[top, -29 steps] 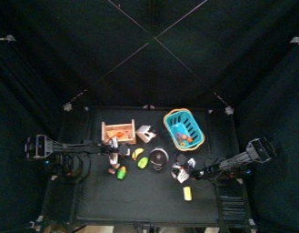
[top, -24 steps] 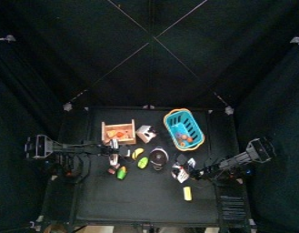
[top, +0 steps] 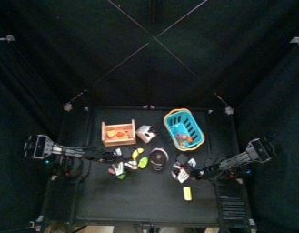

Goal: Place white sushi roll in middle of board

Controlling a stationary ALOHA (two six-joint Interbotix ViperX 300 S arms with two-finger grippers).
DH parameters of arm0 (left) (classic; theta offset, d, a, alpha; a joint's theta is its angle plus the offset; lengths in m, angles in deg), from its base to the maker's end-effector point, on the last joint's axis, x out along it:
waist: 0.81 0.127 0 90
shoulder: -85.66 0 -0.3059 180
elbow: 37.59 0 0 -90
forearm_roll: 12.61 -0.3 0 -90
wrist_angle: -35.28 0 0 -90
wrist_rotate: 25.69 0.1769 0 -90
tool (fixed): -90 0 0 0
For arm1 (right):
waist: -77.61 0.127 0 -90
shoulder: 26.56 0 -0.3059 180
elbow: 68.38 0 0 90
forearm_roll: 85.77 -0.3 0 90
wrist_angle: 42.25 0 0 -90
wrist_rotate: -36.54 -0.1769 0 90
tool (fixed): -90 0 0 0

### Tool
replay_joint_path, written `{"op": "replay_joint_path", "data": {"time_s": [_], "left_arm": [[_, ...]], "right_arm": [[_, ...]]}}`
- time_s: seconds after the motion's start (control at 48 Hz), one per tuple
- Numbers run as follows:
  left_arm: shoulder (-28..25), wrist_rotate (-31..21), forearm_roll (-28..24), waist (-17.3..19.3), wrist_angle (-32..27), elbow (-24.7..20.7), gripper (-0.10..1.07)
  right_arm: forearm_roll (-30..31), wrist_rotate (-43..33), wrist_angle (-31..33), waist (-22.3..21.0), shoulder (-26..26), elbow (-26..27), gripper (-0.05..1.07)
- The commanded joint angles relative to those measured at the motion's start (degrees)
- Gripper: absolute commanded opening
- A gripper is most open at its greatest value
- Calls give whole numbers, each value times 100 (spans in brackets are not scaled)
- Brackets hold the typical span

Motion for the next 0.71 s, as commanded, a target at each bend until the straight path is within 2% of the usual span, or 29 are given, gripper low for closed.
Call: {"op": "replay_joint_path", "data": {"time_s": [0.0, 0.167, 0.271, 0.458, 0.688], "left_arm": [[26, 9, 853, -132, 290, -211, 59], [-97, 9, 1986, -281, 949, -272, 59], [-281, 9, 2584, -422, 1160, -343, 59], [-598, 9, 2821, -554, 1134, -686, 59], [-905, 9, 3023, -536, 659, -1099, 59]], "right_arm": [[-9, -9, -9, -9, -53, 44, 86], [-9, -18, -9, 18, -53, 44, 86], [-70, -9, -9, 26, -53, 35, 86], [-114, 0, -9, 26, -53, 35, 86], [-158, 0, -9, 26, -53, 26, 86]]}}
